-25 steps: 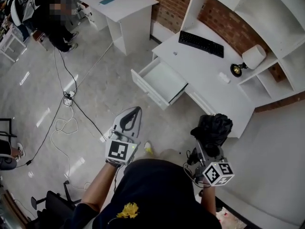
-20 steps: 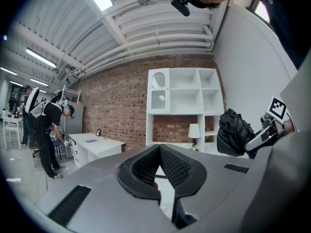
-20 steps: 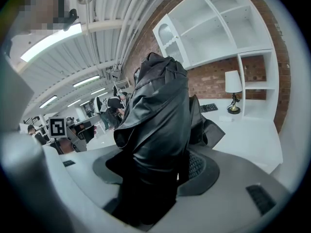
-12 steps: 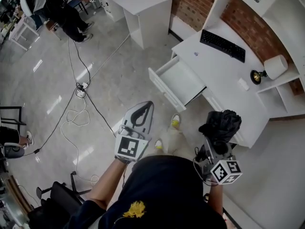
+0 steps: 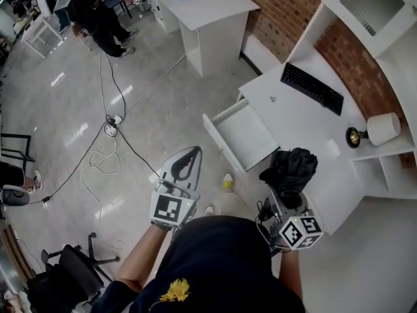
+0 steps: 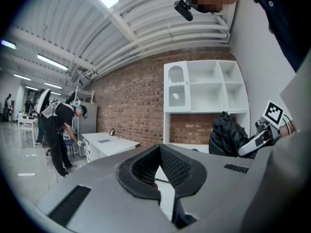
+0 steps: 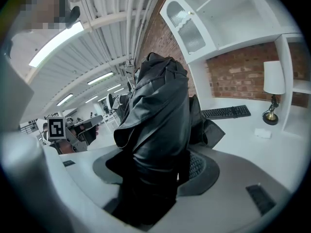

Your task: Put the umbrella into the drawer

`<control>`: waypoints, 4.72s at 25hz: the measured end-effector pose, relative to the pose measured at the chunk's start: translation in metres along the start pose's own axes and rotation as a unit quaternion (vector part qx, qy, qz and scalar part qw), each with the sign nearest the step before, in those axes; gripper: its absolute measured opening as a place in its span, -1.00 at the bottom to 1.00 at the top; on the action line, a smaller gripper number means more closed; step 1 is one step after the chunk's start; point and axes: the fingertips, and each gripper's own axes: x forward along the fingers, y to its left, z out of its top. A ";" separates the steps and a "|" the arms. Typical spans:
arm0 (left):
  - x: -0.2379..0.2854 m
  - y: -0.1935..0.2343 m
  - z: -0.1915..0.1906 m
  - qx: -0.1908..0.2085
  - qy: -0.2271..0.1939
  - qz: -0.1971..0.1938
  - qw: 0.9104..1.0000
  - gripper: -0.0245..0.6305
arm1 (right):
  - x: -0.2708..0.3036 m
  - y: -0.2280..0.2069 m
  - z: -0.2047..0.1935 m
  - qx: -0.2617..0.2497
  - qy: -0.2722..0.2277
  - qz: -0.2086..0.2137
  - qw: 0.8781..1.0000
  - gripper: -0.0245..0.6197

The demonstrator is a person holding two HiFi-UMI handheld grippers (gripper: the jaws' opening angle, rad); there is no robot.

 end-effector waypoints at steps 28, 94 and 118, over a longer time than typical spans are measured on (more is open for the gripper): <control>0.142 0.066 -0.103 -0.053 0.090 0.061 0.993 -0.87 | 0.194 -0.087 -0.009 -0.101 0.183 0.062 0.976 -0.12; 0.206 0.090 -0.369 -0.152 0.144 0.049 0.977 -0.87 | 0.472 -0.198 -0.303 -0.060 0.355 0.000 0.933 -0.12; 0.205 0.063 -0.360 -0.145 0.144 -0.007 0.979 -0.87 | 0.467 -0.190 -0.302 -0.081 0.330 0.005 0.941 0.31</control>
